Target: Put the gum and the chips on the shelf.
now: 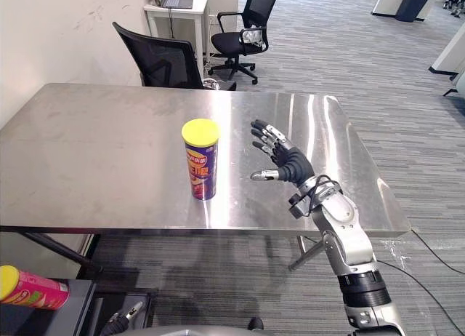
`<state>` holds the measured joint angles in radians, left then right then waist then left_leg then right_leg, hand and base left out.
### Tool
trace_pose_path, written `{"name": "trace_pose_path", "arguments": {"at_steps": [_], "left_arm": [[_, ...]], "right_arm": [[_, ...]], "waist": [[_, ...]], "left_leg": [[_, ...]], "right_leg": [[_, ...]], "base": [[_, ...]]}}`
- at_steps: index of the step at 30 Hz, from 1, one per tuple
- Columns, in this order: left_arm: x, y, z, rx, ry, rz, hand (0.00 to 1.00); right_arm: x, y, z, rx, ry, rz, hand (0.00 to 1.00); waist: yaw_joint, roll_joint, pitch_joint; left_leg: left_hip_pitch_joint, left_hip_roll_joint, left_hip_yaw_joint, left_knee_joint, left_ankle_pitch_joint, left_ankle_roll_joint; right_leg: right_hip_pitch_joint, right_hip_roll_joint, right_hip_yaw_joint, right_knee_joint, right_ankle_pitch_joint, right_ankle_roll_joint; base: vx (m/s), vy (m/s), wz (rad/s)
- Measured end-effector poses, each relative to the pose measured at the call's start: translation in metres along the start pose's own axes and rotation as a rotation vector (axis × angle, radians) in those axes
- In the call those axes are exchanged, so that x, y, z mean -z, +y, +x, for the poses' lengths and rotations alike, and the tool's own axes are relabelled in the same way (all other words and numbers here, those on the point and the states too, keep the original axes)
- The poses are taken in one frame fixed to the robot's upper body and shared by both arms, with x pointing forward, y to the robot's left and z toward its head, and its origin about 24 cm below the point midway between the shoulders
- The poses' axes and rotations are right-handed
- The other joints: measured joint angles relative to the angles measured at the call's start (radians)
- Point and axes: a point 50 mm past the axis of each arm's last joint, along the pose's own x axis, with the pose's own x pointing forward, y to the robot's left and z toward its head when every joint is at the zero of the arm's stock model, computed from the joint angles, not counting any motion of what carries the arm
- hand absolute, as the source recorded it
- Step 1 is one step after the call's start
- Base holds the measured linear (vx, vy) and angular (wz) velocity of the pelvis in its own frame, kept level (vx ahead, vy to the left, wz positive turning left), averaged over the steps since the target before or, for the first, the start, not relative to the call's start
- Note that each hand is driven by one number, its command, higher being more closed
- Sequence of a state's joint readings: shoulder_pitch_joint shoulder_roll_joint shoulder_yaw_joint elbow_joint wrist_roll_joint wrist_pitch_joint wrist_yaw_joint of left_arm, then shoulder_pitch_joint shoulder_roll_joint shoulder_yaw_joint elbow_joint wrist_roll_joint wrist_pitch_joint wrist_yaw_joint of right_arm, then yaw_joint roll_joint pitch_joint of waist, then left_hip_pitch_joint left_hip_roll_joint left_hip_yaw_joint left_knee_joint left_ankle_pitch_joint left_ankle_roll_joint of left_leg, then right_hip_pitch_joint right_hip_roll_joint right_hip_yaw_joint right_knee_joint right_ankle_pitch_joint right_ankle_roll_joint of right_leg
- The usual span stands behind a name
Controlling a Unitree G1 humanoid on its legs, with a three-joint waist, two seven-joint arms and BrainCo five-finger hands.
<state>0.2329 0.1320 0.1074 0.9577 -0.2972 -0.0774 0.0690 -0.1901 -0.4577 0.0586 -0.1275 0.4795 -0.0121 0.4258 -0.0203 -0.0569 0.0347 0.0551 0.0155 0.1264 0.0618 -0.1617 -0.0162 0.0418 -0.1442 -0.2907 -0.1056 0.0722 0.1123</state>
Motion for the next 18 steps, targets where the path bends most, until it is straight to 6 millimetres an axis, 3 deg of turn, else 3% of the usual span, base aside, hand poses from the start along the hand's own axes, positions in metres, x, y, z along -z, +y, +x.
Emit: {"name": "trace_pose_path", "arguments": {"at_steps": [18], "left_arm": [[-0.003, 0.0, 0.001, 0.016, -0.004, 0.045, 0.0]], "right_arm": [[0.029, 0.008, 0.016, -0.069, 0.141, 0.031, 0.0]], "waist": [[0.025, -0.006, 0.021]], "left_leg": [[0.0, -0.006, -0.023, -0.007, 0.009, 0.003]], "right_leg": [[0.007, -0.004, -0.018, -0.001, 0.003, 0.0]], "base": [[-0.01, -0.001, 0.03]]}}
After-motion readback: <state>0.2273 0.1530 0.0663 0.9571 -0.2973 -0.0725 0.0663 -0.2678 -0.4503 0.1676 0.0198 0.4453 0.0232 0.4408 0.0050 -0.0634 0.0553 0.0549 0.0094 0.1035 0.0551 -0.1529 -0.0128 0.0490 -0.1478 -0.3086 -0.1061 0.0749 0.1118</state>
